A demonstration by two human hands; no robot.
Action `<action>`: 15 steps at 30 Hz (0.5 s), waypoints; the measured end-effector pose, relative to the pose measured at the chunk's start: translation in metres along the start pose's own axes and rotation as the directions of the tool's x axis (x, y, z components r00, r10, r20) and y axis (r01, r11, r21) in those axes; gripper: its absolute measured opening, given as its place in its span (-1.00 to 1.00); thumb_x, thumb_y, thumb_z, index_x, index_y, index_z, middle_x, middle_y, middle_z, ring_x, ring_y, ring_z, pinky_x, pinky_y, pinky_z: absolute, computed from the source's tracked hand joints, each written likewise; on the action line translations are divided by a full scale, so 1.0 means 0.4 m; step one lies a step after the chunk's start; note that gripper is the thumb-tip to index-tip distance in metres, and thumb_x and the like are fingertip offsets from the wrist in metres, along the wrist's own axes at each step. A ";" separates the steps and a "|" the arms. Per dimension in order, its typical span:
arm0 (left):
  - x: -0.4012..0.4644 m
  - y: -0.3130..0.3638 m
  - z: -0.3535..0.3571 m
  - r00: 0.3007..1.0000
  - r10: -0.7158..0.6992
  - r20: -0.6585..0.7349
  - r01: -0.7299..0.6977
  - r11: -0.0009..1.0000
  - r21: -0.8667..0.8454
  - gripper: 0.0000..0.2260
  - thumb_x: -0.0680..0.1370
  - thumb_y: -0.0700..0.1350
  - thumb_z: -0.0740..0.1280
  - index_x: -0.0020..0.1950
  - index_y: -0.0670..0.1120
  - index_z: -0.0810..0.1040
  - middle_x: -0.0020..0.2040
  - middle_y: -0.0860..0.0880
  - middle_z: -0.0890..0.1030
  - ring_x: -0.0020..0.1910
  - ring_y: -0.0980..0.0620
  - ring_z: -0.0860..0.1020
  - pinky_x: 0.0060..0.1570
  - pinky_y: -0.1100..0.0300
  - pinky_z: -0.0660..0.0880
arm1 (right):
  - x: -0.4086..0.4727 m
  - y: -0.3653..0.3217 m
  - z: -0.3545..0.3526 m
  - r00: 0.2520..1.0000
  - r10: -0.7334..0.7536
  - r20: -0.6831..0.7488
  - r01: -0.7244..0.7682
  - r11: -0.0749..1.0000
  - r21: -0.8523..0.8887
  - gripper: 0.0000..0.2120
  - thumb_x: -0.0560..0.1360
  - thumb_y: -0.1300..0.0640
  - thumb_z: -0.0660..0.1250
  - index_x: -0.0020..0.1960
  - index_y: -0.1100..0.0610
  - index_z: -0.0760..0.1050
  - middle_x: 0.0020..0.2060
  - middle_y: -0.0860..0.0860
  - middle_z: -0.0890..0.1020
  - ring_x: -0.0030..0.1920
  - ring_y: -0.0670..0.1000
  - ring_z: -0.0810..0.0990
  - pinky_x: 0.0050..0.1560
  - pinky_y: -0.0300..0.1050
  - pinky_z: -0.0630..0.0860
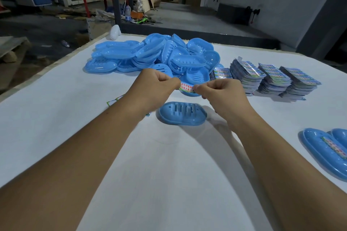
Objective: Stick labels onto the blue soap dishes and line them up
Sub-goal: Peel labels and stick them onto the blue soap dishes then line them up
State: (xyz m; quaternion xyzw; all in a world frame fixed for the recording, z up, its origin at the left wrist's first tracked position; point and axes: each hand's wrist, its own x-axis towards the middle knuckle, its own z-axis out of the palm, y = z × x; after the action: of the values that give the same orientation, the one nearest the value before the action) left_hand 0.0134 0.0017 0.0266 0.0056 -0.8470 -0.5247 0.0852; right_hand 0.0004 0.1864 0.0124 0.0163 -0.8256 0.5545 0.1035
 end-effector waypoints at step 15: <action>-0.003 -0.032 0.007 0.995 -0.070 0.074 0.061 0.992 0.112 -0.65 0.41 0.02 0.48 -0.29 -0.26 0.53 -0.49 0.00 0.28 -0.56 0.06 0.22 -0.61 0.36 0.15 | -0.003 0.001 -0.010 0.981 0.160 0.106 -0.149 0.983 -0.104 -0.72 0.20 -0.11 0.52 -0.41 0.09 0.58 -0.45 -0.01 0.48 -0.40 0.00 0.32 -0.43 -0.15 0.24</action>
State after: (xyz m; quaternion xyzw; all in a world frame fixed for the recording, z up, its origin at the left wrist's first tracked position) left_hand 0.0130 -0.0016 0.0139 0.0177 -0.8766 -0.4797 0.0346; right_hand 0.0023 0.1901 0.0134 -0.0210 -0.8544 0.5190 0.0135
